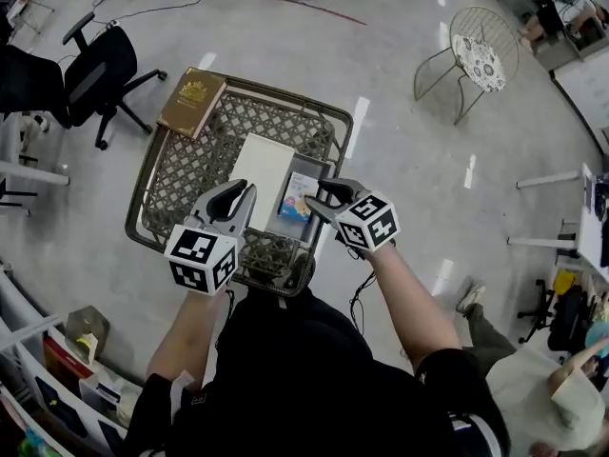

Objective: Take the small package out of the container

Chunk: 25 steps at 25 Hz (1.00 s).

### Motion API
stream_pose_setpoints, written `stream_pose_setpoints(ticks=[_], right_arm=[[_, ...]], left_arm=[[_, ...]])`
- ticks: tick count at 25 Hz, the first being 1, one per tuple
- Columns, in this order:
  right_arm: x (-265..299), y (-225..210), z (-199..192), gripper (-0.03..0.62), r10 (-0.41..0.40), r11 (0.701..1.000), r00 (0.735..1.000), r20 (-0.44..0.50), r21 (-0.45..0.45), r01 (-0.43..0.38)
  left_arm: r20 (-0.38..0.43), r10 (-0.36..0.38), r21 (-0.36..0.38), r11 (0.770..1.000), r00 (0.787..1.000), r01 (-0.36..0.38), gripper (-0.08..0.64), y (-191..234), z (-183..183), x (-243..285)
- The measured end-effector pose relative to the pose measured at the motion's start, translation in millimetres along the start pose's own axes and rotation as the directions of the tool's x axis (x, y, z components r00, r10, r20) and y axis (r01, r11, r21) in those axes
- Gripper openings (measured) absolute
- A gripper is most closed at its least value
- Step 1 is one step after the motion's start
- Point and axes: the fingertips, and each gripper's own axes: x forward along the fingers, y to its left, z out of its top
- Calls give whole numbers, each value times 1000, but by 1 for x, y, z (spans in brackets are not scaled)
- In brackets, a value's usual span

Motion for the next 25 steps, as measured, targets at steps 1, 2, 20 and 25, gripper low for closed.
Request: stream_pose_setpoints(ticks=[1, 2, 20, 25], right_arm=[[12, -3, -6, 203, 3, 1000, 999, -38, -16, -3], [24, -6, -12, 211, 6, 999, 997, -76, -34, -8], [125, -64, -128, 341, -79, 952, 790, -608, -281, -121], [124, -77, -134, 344, -137, 944, 731, -669, -312, -108]], left_arm=[[-4, 0, -7, 1000, 1000, 0, 57, 4, -4, 2], [-8, 0, -15, 1000, 1000, 0, 57, 8, -9, 3], [-66, 13, -105, 994, 998, -20, 57, 40, -45, 16], [-63, 24, -115, 993, 998, -32, 57, 47, -46, 10]])
